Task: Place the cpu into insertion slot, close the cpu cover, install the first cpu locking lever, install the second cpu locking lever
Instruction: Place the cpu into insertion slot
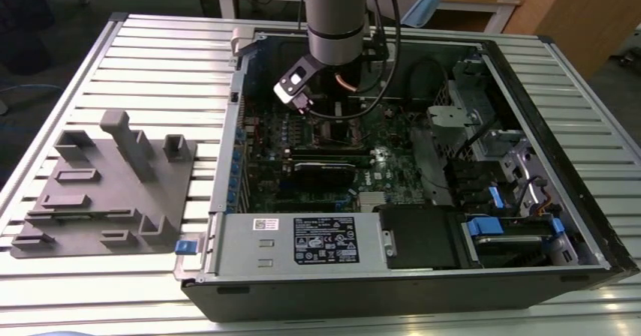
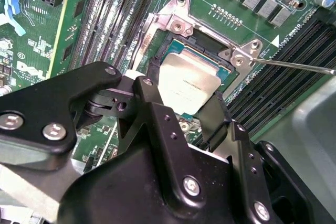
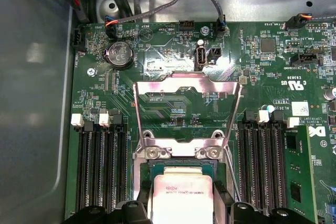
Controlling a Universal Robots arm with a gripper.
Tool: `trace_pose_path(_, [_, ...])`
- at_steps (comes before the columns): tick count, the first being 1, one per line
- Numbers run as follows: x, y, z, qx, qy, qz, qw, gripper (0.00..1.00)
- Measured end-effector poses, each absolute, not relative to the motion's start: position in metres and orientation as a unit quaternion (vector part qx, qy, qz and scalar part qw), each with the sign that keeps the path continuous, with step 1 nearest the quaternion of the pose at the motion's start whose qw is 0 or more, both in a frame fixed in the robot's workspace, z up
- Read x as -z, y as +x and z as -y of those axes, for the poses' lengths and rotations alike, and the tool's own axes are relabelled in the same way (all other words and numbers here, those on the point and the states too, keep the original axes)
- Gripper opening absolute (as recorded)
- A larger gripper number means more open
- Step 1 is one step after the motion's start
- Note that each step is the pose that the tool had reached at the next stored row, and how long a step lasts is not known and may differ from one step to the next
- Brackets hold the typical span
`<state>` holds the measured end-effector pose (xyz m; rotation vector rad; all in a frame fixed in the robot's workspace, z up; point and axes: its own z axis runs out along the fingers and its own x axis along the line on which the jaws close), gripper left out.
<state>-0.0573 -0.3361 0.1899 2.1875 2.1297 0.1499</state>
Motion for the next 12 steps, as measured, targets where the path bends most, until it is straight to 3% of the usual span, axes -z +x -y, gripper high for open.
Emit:
trace_pose_path(4, [-0.1892,-0.0571,0.3358,-0.050,0.715,-0.696,0.042,0.55])
trace_pose_path(5, [-0.1893,-0.0571,0.3359,-0.050,0.715,-0.696,0.042,0.60])
trace_pose_path(12, [-0.1948,-0.0573,0.3361,-0.049,0.715,-0.696,0.042,0.60])
